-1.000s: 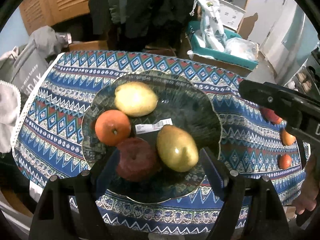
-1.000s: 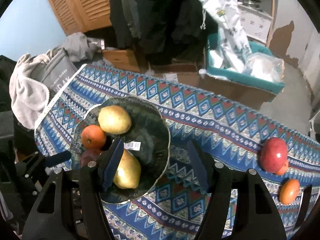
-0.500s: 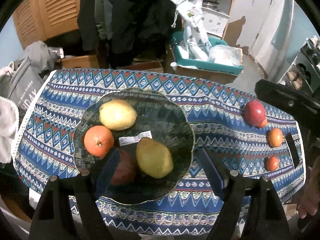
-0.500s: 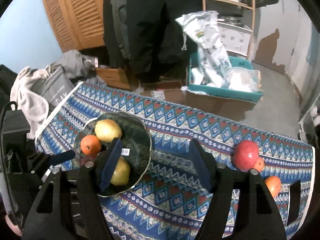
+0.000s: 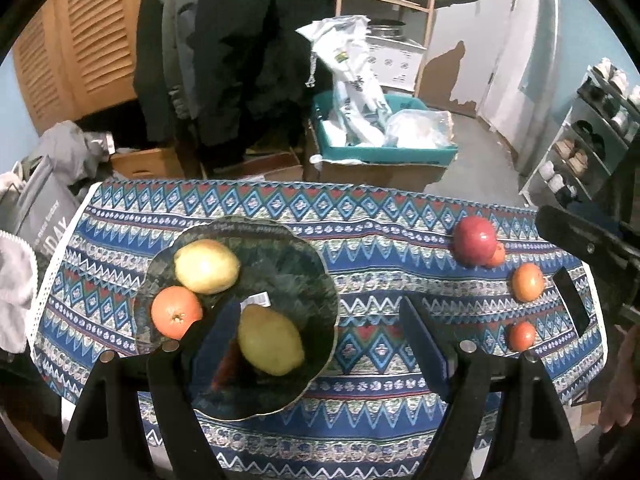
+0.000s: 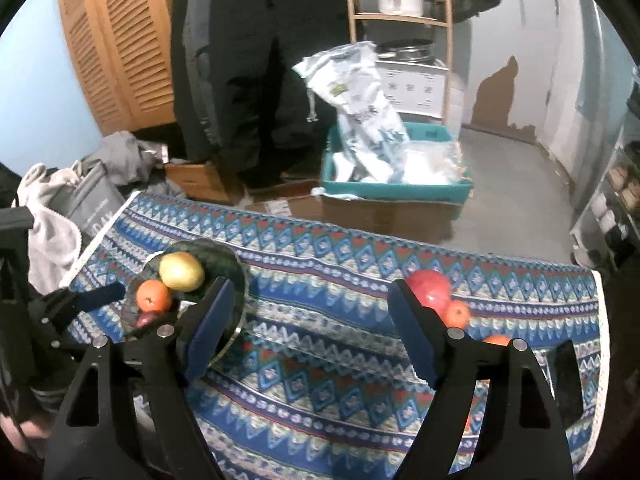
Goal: Organize fruits
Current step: 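Withdraw both tools from the bowl toward the remaining fruit, then reach the left tool to the second red apple while the right tool reaches an orange, then grasp and lift the red apple with the left tool while the right tool lifts the orange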
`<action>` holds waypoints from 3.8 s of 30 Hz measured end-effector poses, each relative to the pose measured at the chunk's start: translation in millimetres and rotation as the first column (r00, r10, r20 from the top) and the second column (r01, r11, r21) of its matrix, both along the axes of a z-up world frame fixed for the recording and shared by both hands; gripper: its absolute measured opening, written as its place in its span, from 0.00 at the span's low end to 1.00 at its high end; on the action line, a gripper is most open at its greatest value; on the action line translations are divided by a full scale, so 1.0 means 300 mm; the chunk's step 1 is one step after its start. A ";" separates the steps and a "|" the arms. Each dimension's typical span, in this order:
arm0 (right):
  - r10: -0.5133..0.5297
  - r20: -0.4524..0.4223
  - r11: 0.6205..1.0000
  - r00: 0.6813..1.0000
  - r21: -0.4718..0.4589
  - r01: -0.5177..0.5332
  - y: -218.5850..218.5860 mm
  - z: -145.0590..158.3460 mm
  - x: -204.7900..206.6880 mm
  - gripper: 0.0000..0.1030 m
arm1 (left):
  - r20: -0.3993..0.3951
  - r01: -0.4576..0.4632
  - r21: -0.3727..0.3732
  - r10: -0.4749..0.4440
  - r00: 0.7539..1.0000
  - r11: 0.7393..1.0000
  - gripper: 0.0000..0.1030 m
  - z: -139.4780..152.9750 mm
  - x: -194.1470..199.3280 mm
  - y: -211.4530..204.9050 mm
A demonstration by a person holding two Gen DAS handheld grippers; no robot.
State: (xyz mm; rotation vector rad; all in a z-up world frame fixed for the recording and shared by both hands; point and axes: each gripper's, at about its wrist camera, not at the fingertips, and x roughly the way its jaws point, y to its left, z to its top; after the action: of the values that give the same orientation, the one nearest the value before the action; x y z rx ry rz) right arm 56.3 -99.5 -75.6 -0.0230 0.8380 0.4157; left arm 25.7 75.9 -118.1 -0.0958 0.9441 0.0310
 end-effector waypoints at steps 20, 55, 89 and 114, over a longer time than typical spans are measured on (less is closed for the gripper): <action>-0.242 0.004 0.970 0.970 0.018 0.242 -0.449 0.018 -0.032 0.82 | 0.001 0.136 0.006 -0.136 0.991 0.991 0.81 0.033 0.037 -0.247; -0.213 -0.371 0.976 0.904 -0.126 0.178 -0.524 -0.517 -0.012 0.81 | -0.242 0.277 0.017 -0.265 0.933 0.961 0.81 -0.307 0.113 -0.492; -0.233 -0.319 0.972 0.919 -0.104 0.210 -0.580 -0.473 0.106 0.46 | -0.258 0.232 -0.067 -0.241 0.936 0.970 0.81 -0.288 0.255 -0.538; -0.228 -0.278 0.973 0.933 -0.107 0.206 -0.663 -0.402 0.343 0.46 | -0.288 0.173 -0.107 -0.197 0.937 0.979 0.83 -0.353 0.589 -0.676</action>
State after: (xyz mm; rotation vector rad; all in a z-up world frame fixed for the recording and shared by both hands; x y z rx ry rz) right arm 159.1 -298.3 -196.3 0.0606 1.1323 0.1787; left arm 202.3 -127.0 -224.0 -0.0772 1.2536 -0.1714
